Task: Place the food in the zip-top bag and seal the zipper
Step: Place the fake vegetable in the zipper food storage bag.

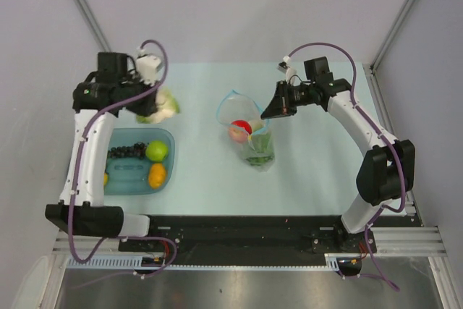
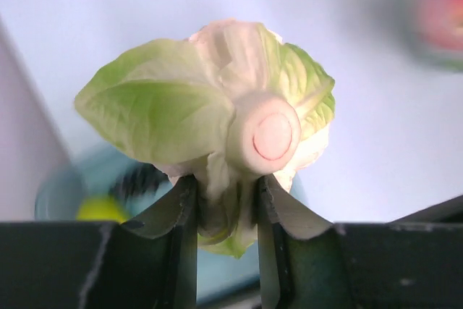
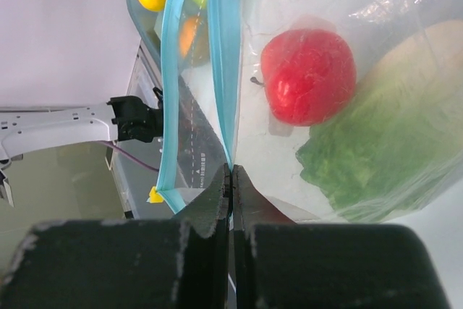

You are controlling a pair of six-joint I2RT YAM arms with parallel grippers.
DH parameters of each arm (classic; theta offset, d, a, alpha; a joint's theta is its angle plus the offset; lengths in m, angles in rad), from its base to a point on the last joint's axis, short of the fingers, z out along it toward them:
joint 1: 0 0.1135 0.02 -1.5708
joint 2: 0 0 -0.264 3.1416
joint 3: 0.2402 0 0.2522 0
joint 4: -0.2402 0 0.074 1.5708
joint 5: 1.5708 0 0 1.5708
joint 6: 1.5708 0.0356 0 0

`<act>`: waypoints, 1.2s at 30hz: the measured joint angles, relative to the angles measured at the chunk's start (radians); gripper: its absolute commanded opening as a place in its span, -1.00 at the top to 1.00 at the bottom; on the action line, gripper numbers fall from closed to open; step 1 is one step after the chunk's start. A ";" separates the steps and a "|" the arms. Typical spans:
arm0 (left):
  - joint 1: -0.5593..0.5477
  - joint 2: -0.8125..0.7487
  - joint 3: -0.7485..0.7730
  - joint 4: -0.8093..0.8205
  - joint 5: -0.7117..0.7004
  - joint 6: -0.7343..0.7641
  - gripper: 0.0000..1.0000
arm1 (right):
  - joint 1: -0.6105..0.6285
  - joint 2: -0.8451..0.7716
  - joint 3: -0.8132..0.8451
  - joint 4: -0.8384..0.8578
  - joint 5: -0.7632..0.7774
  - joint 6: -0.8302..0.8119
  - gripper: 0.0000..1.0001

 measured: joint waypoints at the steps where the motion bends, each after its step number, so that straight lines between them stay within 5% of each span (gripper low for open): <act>1: -0.082 0.005 0.045 0.015 0.017 -0.018 0.85 | 0.000 0.001 0.007 -0.005 0.000 0.000 1.00; 6: -0.433 0.092 0.221 0.064 0.037 -0.069 0.97 | 0.001 0.002 0.037 -0.029 -0.007 -0.016 1.00; 12: -0.621 0.289 0.360 0.110 0.022 -0.106 1.00 | 0.005 0.001 0.037 -0.056 -0.009 -0.032 1.00; 16: -0.679 0.384 0.379 0.147 -0.030 -0.106 1.00 | 0.002 -0.003 0.030 -0.053 -0.007 -0.025 1.00; 27: -0.708 0.156 -0.141 0.299 -0.080 -0.065 1.00 | -0.054 -0.029 -0.058 0.036 -0.032 0.116 1.00; 36: -0.749 0.256 -0.014 0.303 0.045 -0.035 0.89 | -0.030 -0.039 -0.069 0.090 -0.062 0.151 1.00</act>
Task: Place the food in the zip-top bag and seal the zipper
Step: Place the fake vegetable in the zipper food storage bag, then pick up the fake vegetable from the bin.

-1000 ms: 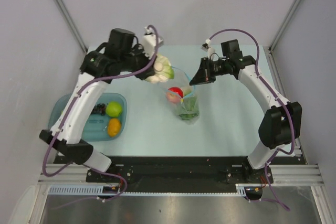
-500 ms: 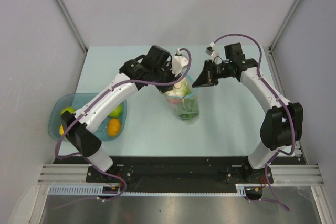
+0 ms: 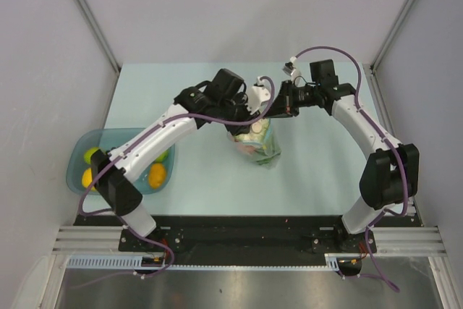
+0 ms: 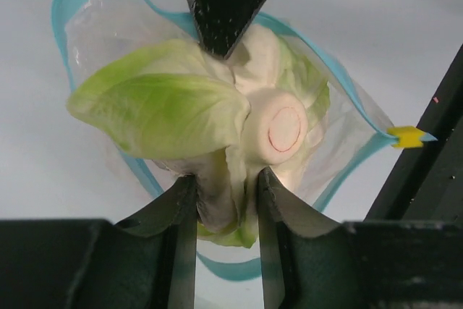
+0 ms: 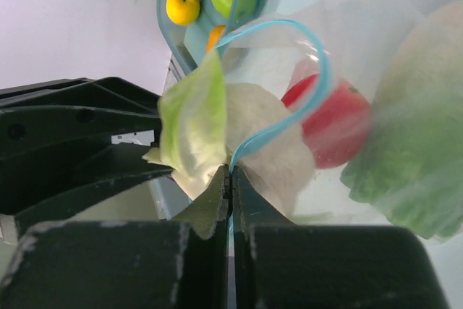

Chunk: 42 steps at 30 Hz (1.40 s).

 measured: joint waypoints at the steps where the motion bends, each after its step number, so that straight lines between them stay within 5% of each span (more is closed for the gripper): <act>1: -0.005 0.027 0.025 0.001 0.008 0.001 0.88 | 0.004 -0.003 -0.001 0.003 0.001 0.000 1.00; 15: -0.019 0.209 -0.042 0.145 0.027 -0.019 0.63 | -0.048 -0.016 -0.041 0.006 -0.021 0.018 1.00; 18: -0.020 0.205 -0.093 0.193 0.025 -0.010 0.27 | -0.069 -0.016 -0.048 0.006 -0.028 0.025 1.00; 19: -0.021 0.205 -0.105 0.204 0.025 0.000 -0.07 | -0.076 -0.016 -0.049 0.006 -0.028 0.026 1.00; 22: -0.021 0.203 -0.109 0.220 0.026 0.022 -0.62 | -0.095 -0.016 -0.053 0.005 -0.029 0.027 1.00; 30: 0.024 0.129 -0.023 0.128 0.100 0.013 -0.99 | -0.089 -0.016 -0.053 0.005 -0.036 0.008 1.00; 37: 0.308 -0.096 0.055 0.074 0.242 -0.060 -0.99 | -0.072 -0.016 -0.053 -0.006 -0.035 -0.024 1.00; 42: 0.638 -0.225 -0.103 0.017 0.277 -0.080 -0.93 | -0.065 -0.016 -0.053 -0.018 -0.034 -0.048 1.00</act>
